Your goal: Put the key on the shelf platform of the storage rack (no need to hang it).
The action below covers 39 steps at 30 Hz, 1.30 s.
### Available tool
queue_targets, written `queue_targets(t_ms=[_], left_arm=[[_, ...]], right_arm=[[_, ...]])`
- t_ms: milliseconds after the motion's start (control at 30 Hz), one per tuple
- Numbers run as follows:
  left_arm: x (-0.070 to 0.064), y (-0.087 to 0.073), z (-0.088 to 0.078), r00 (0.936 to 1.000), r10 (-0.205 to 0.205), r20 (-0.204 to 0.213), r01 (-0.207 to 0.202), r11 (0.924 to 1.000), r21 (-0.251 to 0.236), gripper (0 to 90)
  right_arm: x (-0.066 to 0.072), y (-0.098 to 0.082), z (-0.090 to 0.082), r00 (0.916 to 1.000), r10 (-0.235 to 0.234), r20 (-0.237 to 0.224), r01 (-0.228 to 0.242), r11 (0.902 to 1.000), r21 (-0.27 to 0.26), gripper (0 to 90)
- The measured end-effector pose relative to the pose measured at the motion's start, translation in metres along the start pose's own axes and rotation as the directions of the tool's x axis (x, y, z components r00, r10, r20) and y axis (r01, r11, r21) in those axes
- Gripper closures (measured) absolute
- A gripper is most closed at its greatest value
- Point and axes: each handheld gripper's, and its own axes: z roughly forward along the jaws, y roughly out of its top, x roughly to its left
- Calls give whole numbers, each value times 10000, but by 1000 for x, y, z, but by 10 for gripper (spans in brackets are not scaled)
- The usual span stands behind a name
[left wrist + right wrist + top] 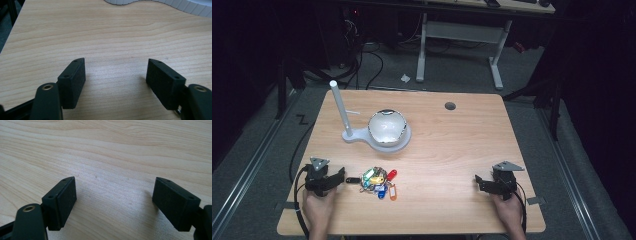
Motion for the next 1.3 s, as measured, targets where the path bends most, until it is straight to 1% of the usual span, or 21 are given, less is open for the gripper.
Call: queue_targets(t_ms=[167, 300, 333, 367, 500, 533, 733, 767, 800, 867, 900, 933, 1000, 1067, 1100, 1133, 1167, 1200, 1233, 1267, 1300], left_arm=[[0, 0, 0, 10000, -55, -10, 55, 10000, 41, 307], [0, -1, 0, 9999, 107, 47, -108, 9999, 78, 301], [0, -1, 0, 10000, 85, 49, -85, 9999, 81, 299], [-1, -1, -1, 9999, -129, -30, 129, 9999, 61, 298], [0, -1, 0, 10000, 18, 36, -18, 10000, 43, 304], [-1, -1, 0, 10000, -61, -11, 61, 10000, 55, 304], [0, 0, -1, 10000, 6, 19, -6, 10000, 77, 303], [-1, -1, -1, 9998, -164, -74, 165, 9998, 119, 303], [-2, -1, 0, 9996, -233, -138, 234, 9997, 97, 303], [-1, 1, 0, 9999, 116, -9, -115, 9997, 230, 297], [-1, 1, 0, 9999, 116, -9, -115, 9997, 230, 295], [-4, 1, -1, 9995, -274, -161, 280, 9989, 378, 295], [-4, -1, -1, 10000, -78, -57, 80, 9992, 391, 295], [-5, -2, -2, 9999, -109, -58, 112, 9989, 444, 295], [-6, -2, -5, 9999, -11, 135, 5, 9989, 465, 295], [-6, -2, -6, 9998, 16, 208, -27, 9987, 516, 296], [-8, -3, -8, 9996, -216, 179, 206, 9984, 526, 297], [-8, -3, -8, 9996, -216, 179, 206, 9984, 526, 298], [-10, -1, -13, 9991, -317, 285, 299, 9977, 614, 303], [-10, -1, -15, 9988, -215, 434, 187, 9978, 633, 307], [-12, -1, -18, 9982, -298, 516, 262, 9972, 698, 311]], right_arm=[[0, 0, 0, 10000, 2, -2, -2, 10000, 2, 194], [0, 0, 0, 10000, 0, -5, 0, 10000, -2, 194], [0, 0, 0, 10000, 4, -2, -4, 10000, 3, 194], [0, 0, 0, 10000, 3, -2, -3, 10000, 2, 194], [0, 0, 0, 10000, 1, -2, -1, 10000, 0, 194], [0, 0, 0, 10000, 2, -1, -2, 10000, 0, 194], [0, 0, 0, 10000, -11, 1, 11, 10000, 6, 194], [0, 0, 0, 10000, -6, 1, 6, 10000, 8, 194], [0, 0, 0, 10000, -9, 1, 9, 10000, 7, 194], [0, 0, 0, 10000, -22, 1, 22, 10000, 3, 194], [0, 0, 0, 10000, -21, 2, 21, 10000, 3, 194], [0, 0, 0, 10000, -34, -3, 34, 10000, -8, 194], [0, 0, 0, 10000, -39, -8, 39, 10000, -6, 194], [0, 0, 0, 10000, -61, -18, 61, 10000, -11, 194], [0, 0, 0, 10000, -48, -23, 48, 10000, 0, 194], [0, 0, 0, 10000, -46, -20, 46, 10000, 1, 194], [0, 0, 0, 10000, -52, -21, 52, 10000, -3, 194], [0, 0, 0, 10000, -52, -21, 52, 10000, -3, 194], [0, 0, 0, 10000, -46, -20, 46, 10000, 0, 194], [0, 0, 0, 10000, -50, -23, 50, 10000, 0, 194], [0, 0, 0, 10000, -48, -21, 48, 10000, 1, 194]])
